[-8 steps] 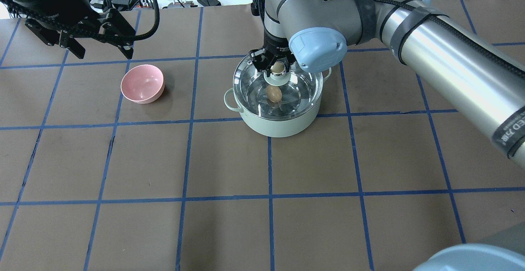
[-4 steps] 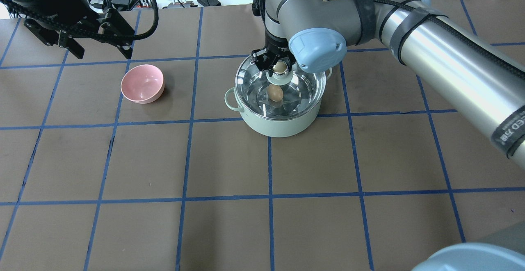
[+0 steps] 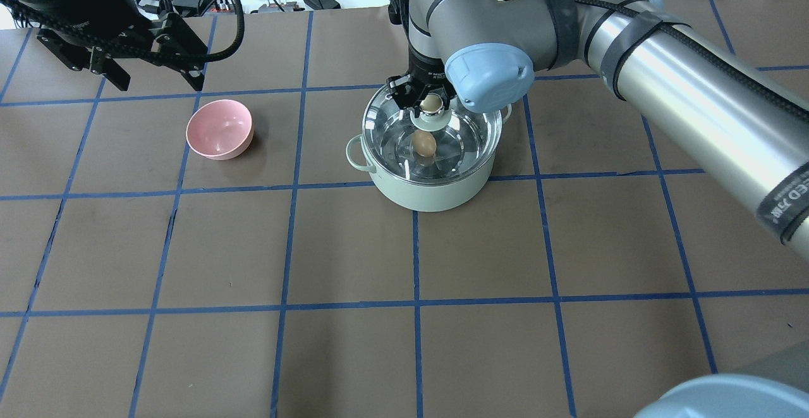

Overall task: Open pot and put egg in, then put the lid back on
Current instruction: 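Lower glass lid onto pot with right gripper and seat it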

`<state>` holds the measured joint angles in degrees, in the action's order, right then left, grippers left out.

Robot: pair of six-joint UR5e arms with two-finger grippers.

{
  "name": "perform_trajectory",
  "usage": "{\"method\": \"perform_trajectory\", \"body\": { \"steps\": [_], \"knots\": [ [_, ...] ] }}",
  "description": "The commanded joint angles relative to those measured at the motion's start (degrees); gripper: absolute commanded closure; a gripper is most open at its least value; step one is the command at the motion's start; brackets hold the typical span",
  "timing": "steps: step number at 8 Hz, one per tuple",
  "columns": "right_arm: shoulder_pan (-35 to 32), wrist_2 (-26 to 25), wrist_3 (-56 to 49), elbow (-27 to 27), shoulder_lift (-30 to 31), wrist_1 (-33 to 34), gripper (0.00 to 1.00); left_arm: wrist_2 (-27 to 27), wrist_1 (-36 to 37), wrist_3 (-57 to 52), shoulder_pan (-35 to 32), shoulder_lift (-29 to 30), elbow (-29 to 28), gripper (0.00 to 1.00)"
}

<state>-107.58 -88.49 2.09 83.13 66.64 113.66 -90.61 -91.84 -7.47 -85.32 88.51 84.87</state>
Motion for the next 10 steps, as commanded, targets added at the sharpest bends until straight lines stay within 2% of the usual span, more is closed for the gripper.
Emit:
{"method": "perform_trajectory", "body": {
  "steps": [1, 7, 8, 9, 10],
  "knots": [
    [0.00, 0.16, -0.33, 0.19, -0.02, 0.25, 1.00, 0.00, 0.00, 0.00, -0.02, 0.00, 0.03, 0.00],
    [0.00, 0.16, -0.42, 0.63, -0.10, 0.43, 1.00, 0.00, 0.00, 0.00, -0.02, 0.09, 0.03, 0.00],
    [0.00, 0.16, -0.42, 0.54, -0.10, 1.03, 0.52, 0.00, 0.00, 0.00, -0.02, 0.09, 0.03, 0.00],
    [0.00, 0.16, 0.37, 0.54, -0.02, 1.91, 0.09, 0.00, 0.00, 0.00, 0.06, 0.09, 0.03, 0.00],
    [0.00, 0.16, 0.38, 0.63, 0.25, 1.92, 0.00, 0.09, 0.00, 0.00, 0.15, 0.09, 0.03, 0.00]
  ]
}}
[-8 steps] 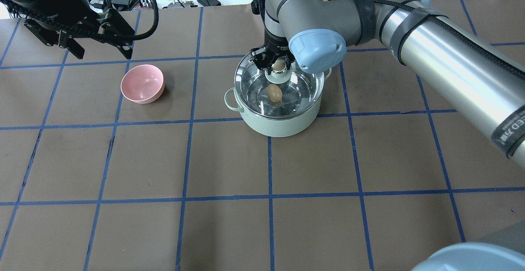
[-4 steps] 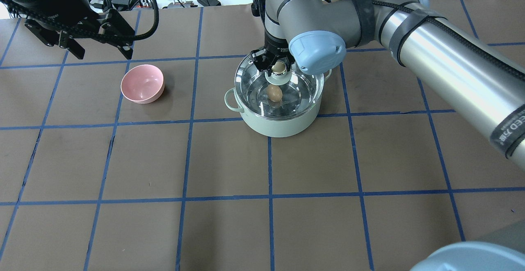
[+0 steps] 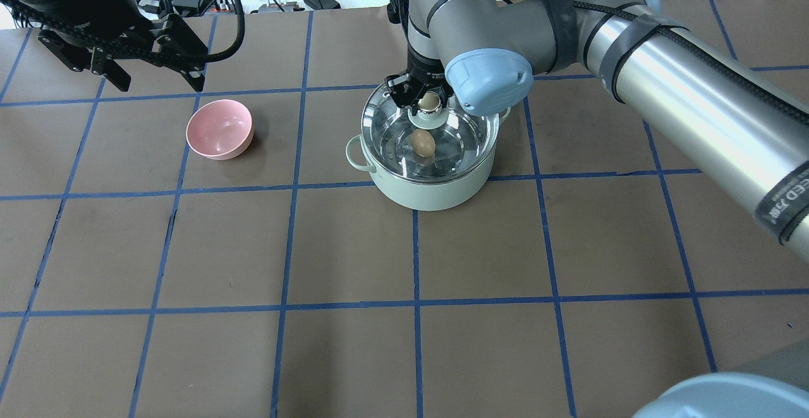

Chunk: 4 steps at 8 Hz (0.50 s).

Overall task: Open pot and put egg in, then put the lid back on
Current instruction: 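Lower glass lid onto pot with right gripper and seat it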

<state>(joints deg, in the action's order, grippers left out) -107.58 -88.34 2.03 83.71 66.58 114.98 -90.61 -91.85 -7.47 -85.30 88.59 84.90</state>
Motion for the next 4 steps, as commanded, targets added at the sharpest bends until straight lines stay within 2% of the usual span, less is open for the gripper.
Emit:
{"method": "perform_trajectory", "body": {
  "steps": [1, 3, 4],
  "knots": [
    [0.00, 0.01, 0.34, 0.14, 0.48, 0.60, 0.00, 0.08, 0.00, 0.00, 0.13, 0.00, 0.00, 0.00],
    [0.09, -0.17, 1.56, 0.14, 1.44, 0.25, 0.00, 0.00, 0.00, 0.00, 0.13, 0.00, 0.00, 0.00],
    [0.44, -0.52, 1.57, 0.49, 3.80, -1.32, 0.00, 0.00, 0.00, 0.00, 0.13, 0.00, 0.00, 0.00]
  ]
}}
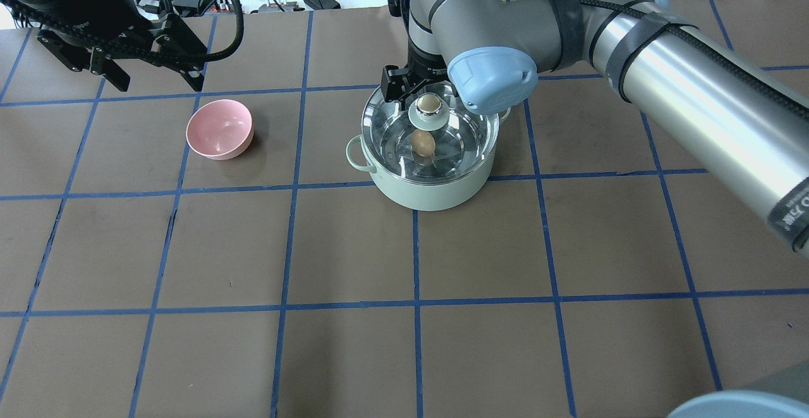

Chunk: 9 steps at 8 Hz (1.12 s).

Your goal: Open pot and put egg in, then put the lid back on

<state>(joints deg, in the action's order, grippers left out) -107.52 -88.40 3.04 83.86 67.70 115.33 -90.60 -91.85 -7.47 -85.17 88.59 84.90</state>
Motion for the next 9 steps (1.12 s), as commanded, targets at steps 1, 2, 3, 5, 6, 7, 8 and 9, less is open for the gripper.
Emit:
{"method": "perform_trajectory", "body": {
  "steps": [1, 2, 3, 5, 6, 7, 8, 9],
  "knots": [
    [1.43, -0.11, 0.56, 0.34, 4.87, -5.60, 0.00, -0.02, 0.00, 0.00, -0.08, 0.00, 0.00, 0.00],
    [4.14, -0.19, 0.56, 0.34, 7.33, -9.47, 0.00, 0.16, 0.00, 0.09, -0.17, 0.26, 0.00, 0.00],
    [7.99, -0.80, -0.49, 0.34, 10.75, -15.51, 0.00, 0.24, 0.17, 0.09, -0.17, 0.35, 0.00, 0.00],
    [13.90, -0.37, -2.42, 0.52, 15.51, -21.61, 0.00, 0.33, 0.26, 0.09, -0.08, 0.44, 0.00, 0.00],
    [15.66, -0.89, -6.43, 0.52, 16.14, -21.98, 0.00, 0.16, 0.26, 0.09, -0.17, 0.44, 0.00, 0.00],
    [17.77, -1.07, -9.08, 0.61, 17.27, -23.38, 0.00, 0.16, 0.35, 0.09, -0.17, 0.44, 0.00, 0.00],
    [20.05, -1.07, -9.54, 0.61, 18.42, -25.83, 0.00, 0.07, 0.18, 0.09, -0.17, 0.44, 0.00, 0.00],
    [21.73, -0.98, -10.33, 0.69, 19.12, -26.72, 0.00, 0.07, 0.18, 0.09, -0.08, 0.27, 0.00, 0.00]
  ]
}}
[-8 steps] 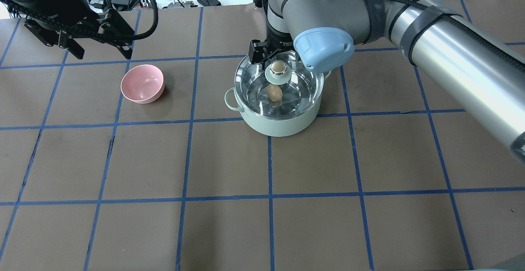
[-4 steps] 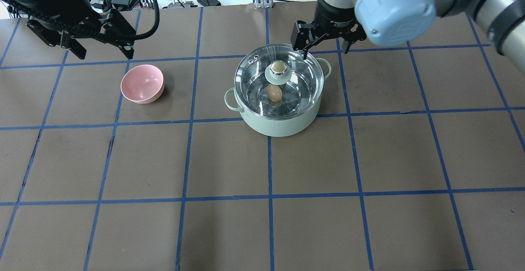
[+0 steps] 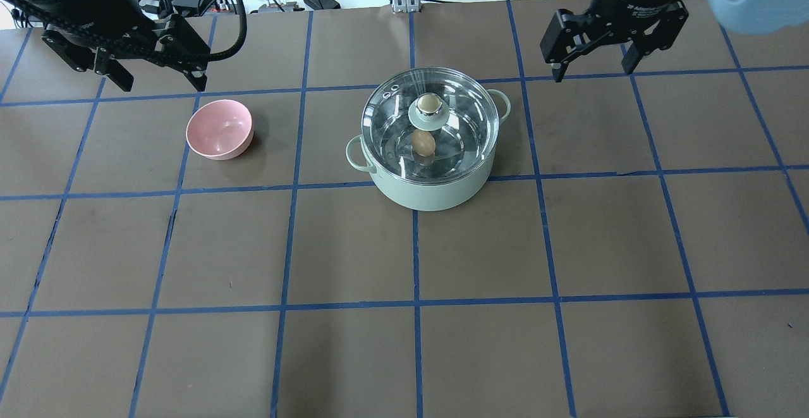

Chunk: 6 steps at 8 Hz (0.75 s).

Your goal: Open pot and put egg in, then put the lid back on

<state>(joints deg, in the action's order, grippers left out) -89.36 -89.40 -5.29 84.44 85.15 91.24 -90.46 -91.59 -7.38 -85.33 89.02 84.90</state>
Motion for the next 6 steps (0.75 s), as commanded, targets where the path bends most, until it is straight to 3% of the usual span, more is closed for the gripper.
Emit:
{"method": "perform_trajectory", "body": {
  "steps": [1, 6],
  "knots": [
    [3.93, 0.10, -1.91, 0.64, 1.95, -2.73, 0.00, -0.07, 0.01, 0.09, 0.07, -0.07, 0.00, 0.00],
    [4.02, 0.54, -1.91, 2.14, 2.22, -2.82, 0.00, -0.07, -0.08, 0.09, -0.10, -0.07, 0.00, 0.00]
  ]
}}
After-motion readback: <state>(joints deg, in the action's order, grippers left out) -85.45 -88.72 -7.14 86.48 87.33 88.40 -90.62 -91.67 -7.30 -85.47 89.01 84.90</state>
